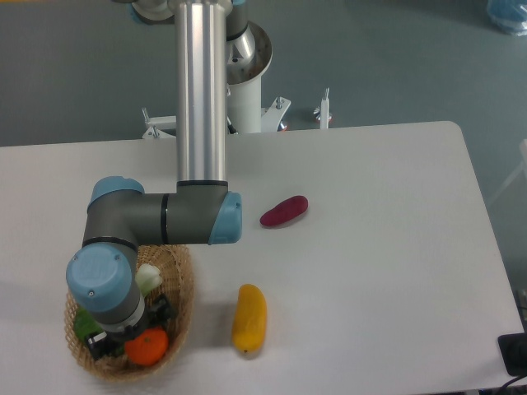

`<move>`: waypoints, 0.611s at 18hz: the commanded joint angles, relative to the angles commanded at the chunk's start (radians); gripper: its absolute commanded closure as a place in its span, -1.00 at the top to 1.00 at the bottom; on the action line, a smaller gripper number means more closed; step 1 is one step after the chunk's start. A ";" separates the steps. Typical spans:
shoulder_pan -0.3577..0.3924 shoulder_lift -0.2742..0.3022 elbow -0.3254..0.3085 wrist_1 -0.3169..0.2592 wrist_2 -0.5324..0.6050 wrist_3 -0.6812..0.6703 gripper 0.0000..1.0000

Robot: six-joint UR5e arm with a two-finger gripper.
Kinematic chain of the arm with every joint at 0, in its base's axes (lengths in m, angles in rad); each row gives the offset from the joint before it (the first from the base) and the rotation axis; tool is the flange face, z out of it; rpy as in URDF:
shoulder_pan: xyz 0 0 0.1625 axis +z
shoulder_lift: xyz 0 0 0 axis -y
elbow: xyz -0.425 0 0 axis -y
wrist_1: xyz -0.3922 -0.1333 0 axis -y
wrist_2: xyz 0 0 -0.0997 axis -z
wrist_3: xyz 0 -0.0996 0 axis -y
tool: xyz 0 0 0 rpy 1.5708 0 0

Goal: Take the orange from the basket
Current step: 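Lower the gripper into the basket around the orange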

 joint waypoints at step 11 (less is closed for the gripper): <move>0.000 0.008 -0.008 0.018 0.025 0.005 0.46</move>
